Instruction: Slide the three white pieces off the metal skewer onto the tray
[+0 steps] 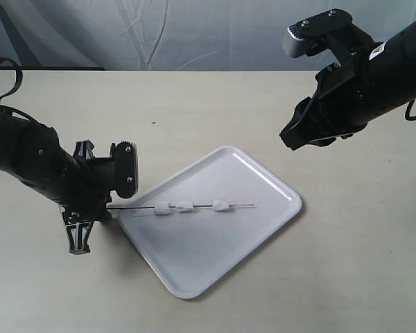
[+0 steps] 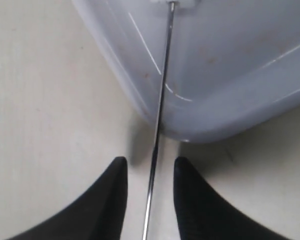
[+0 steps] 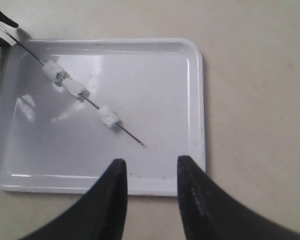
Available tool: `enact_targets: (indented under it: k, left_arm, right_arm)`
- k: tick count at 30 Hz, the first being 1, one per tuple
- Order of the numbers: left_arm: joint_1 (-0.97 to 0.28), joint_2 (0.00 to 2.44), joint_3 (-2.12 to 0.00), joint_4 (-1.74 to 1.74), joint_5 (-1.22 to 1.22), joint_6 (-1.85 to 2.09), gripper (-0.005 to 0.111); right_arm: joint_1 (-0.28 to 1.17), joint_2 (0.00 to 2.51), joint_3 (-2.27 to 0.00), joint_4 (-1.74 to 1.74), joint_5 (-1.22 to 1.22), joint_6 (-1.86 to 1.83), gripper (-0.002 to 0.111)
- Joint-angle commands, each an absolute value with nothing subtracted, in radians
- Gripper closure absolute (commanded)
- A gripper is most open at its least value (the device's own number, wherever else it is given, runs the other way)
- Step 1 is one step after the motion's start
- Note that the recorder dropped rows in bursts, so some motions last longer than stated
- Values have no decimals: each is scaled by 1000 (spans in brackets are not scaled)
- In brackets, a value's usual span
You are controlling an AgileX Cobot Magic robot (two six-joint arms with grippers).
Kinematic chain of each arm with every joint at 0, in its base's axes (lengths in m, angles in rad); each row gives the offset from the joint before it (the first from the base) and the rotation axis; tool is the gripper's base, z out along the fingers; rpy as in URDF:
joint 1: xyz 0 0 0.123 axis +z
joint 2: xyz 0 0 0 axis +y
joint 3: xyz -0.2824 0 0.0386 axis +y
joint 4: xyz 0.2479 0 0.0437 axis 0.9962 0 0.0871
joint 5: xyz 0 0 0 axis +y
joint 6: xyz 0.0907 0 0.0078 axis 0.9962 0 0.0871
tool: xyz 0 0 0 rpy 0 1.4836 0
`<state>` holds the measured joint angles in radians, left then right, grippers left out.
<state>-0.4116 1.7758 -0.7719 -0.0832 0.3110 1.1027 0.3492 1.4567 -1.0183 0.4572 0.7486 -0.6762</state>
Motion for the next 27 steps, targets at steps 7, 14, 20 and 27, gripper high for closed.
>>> enact_targets:
  k: [7, 14, 20, 27]
  left_arm:
    - [-420, 1815, -773, -91, 310, 1103, 79]
    - [-420, 1815, -773, -95, 316, 1103, 106]
    - [-420, 1815, -773, -95, 316, 1103, 107]
    - [-420, 1779, -773, -125, 316, 1102, 107]
  right_arm:
    - [350, 1459, -1024, 465, 720, -680, 75]
    - [350, 1459, -1024, 465, 720, -680, 75]
    - [350, 1459, -1024, 465, 720, -680, 75]
    - [350, 1459, -1024, 465, 717, -680, 75]
